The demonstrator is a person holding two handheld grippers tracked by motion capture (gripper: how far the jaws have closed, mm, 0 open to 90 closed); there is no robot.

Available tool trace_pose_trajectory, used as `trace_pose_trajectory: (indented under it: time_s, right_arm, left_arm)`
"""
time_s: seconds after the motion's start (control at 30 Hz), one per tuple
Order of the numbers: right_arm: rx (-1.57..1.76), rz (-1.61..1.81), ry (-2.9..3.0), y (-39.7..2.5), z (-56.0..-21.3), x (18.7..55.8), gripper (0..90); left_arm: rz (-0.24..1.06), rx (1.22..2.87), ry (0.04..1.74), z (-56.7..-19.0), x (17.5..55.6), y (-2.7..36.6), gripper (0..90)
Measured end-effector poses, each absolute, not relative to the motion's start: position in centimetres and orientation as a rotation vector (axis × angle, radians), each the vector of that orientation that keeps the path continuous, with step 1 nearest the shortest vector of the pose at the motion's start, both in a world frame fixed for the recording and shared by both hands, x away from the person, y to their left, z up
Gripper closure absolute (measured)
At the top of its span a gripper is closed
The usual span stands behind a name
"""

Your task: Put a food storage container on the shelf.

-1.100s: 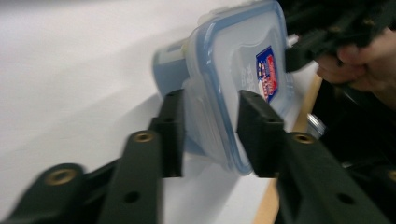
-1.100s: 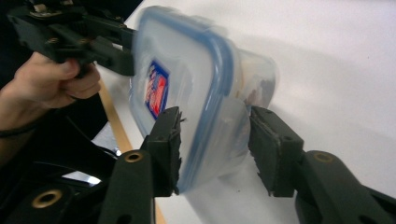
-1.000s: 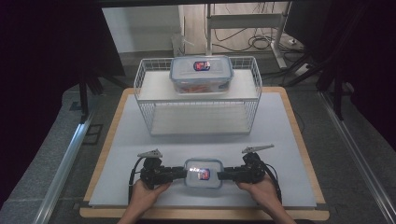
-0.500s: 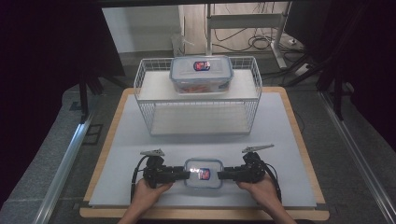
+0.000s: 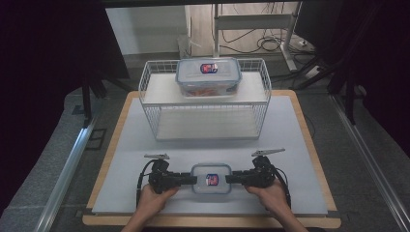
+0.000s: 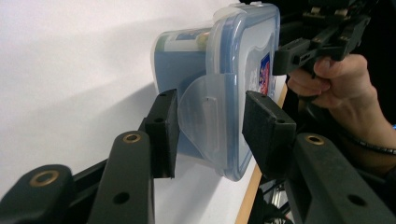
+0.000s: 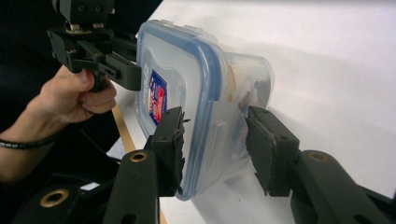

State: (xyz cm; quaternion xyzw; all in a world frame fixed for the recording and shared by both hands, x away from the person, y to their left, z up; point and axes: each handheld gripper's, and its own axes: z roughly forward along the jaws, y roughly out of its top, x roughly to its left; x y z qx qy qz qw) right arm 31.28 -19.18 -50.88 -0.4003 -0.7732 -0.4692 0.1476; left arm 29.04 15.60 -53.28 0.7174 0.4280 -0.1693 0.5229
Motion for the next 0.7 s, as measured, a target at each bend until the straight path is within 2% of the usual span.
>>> trace_pose_trajectory:
  time_s: [0.4,0.7]
  right_arm:
    - [-1.123,-1.484,-2.237,-19.1,-47.8,31.8,57.6]
    - [-1.093,-1.568,-2.273,-19.3,-43.8,32.9,57.5]
  left_arm:
    - [-0.285,1.734,0.97,-49.0,30.0,15.8,56.8]
    - [-0.218,1.723,0.922,-45.0,31.4,15.7,56.7]
